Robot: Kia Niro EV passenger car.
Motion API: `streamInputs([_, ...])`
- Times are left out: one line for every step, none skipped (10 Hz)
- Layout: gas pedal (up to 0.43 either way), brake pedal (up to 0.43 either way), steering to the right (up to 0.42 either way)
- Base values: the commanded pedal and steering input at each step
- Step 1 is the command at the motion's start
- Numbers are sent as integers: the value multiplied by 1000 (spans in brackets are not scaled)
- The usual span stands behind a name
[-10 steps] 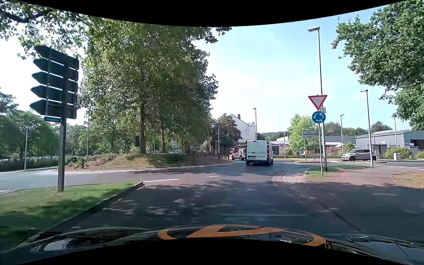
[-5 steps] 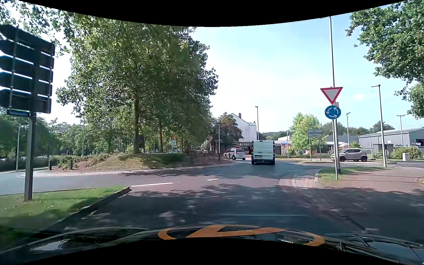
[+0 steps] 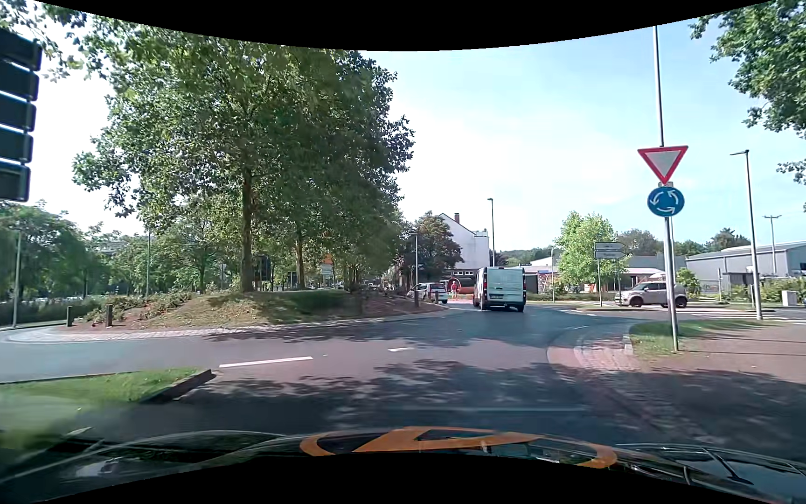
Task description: Follow the waypoints while adhering to traffic rules and regulations
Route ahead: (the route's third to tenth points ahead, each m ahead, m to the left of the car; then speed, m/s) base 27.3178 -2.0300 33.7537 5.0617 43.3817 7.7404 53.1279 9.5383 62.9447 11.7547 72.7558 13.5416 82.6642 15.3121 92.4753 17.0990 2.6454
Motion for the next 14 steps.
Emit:
streamInputs([98, 0, -3])
streamInputs([118, 0, 0])
streamInputs([130, 0, 1])
streamInputs([130, 0, 2])
streamInputs([138, 0, 3])
streamInputs([150, 0, 6])
streamInputs([157, 0, 10])
streamInputs([157, 0, 13])
streamInputs([157, 0, 14])
streamInputs([157, 0, 17])
streamInputs([150, 0, 26])
streamInputs([138, 0, 39])
streamInputs([118, 0, 59])
streamInputs([110, 0, 78])
